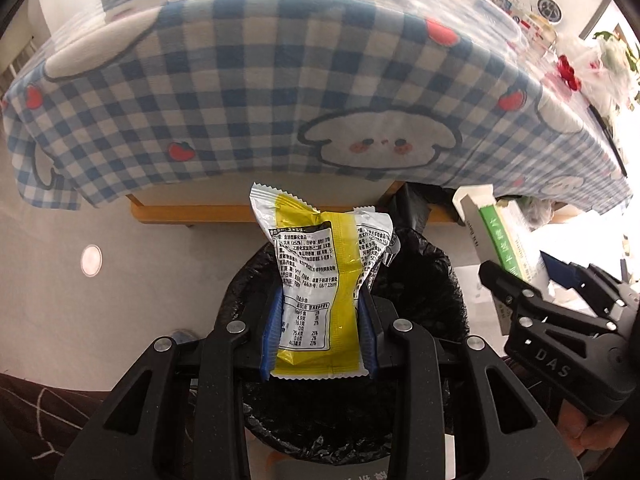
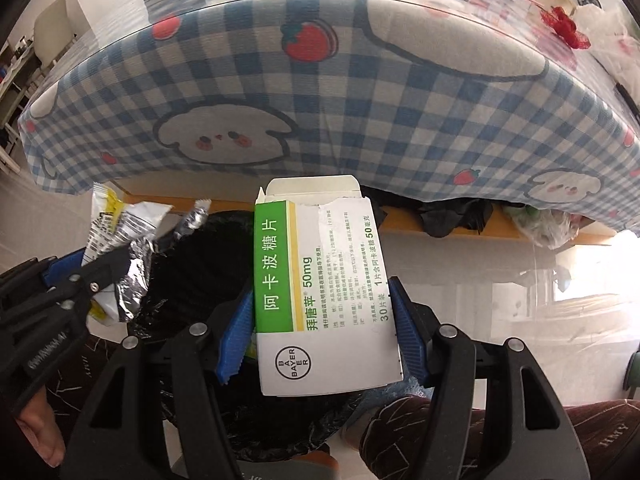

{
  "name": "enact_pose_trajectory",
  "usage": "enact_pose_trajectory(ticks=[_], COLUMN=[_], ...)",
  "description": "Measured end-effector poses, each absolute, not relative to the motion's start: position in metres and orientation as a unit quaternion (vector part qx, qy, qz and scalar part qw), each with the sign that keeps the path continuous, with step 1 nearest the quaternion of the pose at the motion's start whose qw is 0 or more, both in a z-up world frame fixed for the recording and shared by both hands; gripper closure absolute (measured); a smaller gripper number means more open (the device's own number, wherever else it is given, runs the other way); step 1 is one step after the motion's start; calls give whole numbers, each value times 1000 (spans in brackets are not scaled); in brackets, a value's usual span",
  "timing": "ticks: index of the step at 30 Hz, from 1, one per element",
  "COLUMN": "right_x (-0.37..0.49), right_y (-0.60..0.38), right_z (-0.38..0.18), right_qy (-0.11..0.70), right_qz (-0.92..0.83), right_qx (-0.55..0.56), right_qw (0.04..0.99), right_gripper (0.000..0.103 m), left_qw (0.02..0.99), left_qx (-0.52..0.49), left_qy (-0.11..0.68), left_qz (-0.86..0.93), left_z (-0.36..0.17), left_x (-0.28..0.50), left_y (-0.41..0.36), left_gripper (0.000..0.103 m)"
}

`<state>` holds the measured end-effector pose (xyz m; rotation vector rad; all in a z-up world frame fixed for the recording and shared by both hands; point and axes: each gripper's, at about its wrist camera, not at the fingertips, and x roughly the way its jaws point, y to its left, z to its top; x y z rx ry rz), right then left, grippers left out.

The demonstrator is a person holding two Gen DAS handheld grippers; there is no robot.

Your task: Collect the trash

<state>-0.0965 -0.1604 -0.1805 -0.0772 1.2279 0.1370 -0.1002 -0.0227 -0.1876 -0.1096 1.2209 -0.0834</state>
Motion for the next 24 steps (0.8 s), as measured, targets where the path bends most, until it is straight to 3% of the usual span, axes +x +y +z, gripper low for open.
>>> enact_pose_trajectory(ticks=[24], right_x=[-93], right_y=[-204], right_z=[-160], right_qy=[563], right_qz=[13], right_qx=[0], right_qw=[826], right_gripper=[43], left_qw=[787], left_qx=[-19], left_qy=[611], left_qz=[-84], left_z=[-264], left_x=[-97], left_y=[-94], left_gripper=[72])
